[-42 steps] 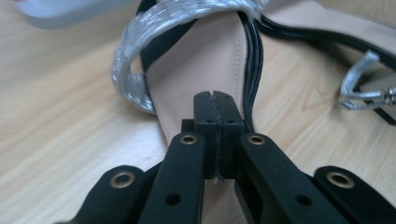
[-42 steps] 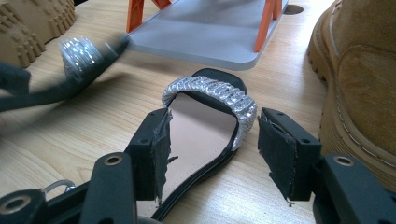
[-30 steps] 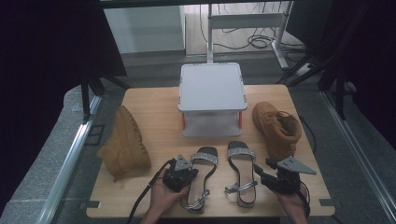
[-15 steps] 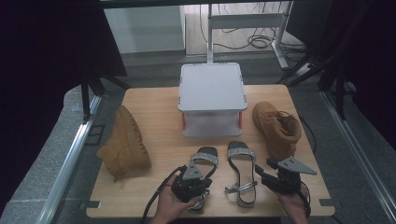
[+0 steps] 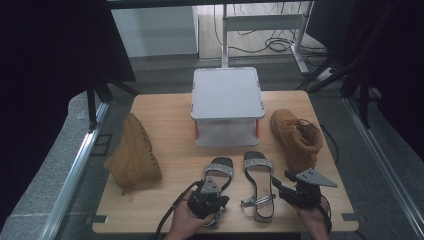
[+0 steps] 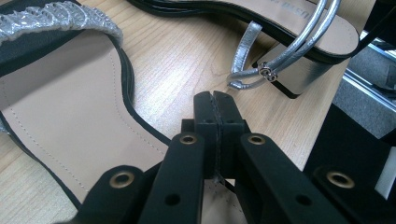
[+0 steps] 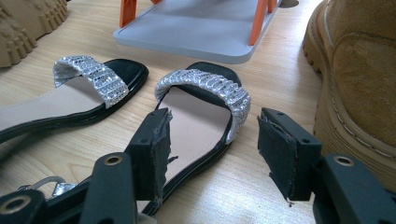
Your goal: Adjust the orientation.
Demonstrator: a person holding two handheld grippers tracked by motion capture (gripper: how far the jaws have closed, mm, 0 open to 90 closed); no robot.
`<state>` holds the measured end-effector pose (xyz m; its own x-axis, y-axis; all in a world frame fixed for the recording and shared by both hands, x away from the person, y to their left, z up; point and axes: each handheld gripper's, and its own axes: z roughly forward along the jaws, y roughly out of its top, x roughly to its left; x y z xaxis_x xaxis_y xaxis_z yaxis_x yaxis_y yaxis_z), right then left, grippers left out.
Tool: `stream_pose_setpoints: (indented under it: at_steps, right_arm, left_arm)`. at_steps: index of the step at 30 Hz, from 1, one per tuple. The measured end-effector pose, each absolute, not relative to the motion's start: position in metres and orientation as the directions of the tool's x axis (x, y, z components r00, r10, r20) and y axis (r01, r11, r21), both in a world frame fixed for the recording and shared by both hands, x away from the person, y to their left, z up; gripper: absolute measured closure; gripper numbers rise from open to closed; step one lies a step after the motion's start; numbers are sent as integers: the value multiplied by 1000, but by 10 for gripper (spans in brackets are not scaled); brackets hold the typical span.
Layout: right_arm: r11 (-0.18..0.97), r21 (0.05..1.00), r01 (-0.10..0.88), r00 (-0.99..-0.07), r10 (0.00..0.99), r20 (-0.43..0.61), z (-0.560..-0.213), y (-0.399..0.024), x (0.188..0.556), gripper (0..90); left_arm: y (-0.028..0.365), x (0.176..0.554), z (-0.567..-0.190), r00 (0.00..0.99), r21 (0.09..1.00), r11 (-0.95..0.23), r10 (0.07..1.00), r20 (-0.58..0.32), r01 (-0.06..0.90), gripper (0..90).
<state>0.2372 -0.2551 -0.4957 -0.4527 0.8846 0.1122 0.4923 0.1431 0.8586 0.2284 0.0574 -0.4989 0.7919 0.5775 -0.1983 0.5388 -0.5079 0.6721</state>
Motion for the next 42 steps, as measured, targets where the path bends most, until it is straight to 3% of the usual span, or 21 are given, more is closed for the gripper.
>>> stream_pose_setpoints:
  at_steps: [42]
  right_arm:
    - [143, 852, 503, -444, 889, 113, -500, -257, 239, 442]
  left_arm:
    - [76, 240, -502, 783, 612, -546, 586, -210, 572, 900]
